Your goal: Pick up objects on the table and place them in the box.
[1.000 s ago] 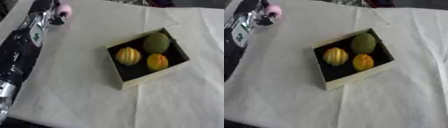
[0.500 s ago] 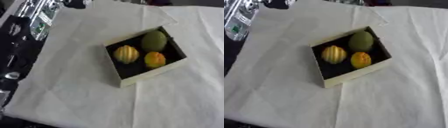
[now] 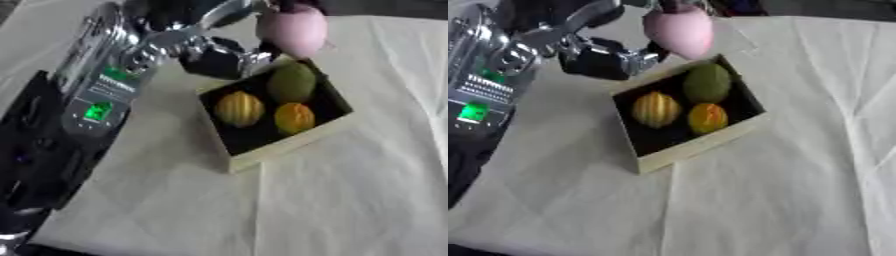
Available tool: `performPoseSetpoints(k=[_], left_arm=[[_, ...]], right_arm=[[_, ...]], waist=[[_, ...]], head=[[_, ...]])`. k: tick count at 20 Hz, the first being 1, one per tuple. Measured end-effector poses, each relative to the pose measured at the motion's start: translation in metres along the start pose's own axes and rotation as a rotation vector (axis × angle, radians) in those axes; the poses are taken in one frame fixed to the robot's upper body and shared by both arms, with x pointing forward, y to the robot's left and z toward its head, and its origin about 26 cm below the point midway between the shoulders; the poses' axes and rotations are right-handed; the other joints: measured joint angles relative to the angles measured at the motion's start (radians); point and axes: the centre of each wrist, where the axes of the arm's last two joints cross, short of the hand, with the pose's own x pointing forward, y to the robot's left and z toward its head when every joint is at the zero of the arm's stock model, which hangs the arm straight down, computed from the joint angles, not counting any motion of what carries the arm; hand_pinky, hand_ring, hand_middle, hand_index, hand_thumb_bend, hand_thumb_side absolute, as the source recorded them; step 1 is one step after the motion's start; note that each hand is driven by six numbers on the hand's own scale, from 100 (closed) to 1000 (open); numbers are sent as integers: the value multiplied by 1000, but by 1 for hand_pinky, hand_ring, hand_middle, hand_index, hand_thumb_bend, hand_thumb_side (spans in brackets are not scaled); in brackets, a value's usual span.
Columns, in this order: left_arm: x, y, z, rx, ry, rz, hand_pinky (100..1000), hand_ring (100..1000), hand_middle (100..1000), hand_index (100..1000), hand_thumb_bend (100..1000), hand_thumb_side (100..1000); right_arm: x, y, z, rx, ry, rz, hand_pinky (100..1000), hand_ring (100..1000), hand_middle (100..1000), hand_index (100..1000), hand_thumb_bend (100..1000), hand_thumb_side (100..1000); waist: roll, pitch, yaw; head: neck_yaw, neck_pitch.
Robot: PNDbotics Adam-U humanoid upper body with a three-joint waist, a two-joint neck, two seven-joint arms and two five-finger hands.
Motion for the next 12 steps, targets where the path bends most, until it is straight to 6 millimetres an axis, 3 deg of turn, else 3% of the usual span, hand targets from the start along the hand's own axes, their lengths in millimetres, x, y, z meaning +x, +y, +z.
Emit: performPoseSetpoints(k=[12], left_arm=[[-3,-68,0,-187,60,128,662,650,578,585,100,100]], right_arm=[[0,0,0,0,1,-6,910,762,690,770,100,671]], waist=[[0,-3,-4]], head=[[-18,0]])
